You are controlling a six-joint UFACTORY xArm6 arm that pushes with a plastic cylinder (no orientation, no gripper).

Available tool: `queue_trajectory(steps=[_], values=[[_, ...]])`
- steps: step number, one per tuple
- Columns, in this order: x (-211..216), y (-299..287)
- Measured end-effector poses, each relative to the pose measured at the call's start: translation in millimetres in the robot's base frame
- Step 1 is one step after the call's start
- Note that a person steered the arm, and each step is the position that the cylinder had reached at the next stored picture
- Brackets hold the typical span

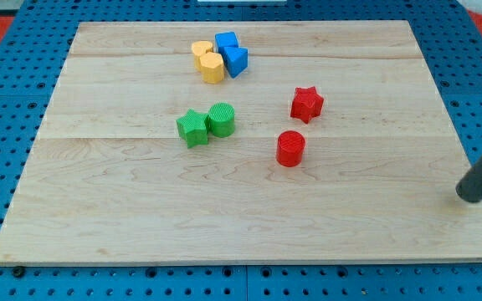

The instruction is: Move the red circle towards bottom left of the board

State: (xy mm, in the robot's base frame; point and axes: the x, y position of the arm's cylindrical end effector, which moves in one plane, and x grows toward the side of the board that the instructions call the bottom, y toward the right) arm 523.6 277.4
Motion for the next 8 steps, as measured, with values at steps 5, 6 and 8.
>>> queue_trajectory(steps=[5, 6, 8], values=[[-83, -187], [-68, -242], [-26, -304]])
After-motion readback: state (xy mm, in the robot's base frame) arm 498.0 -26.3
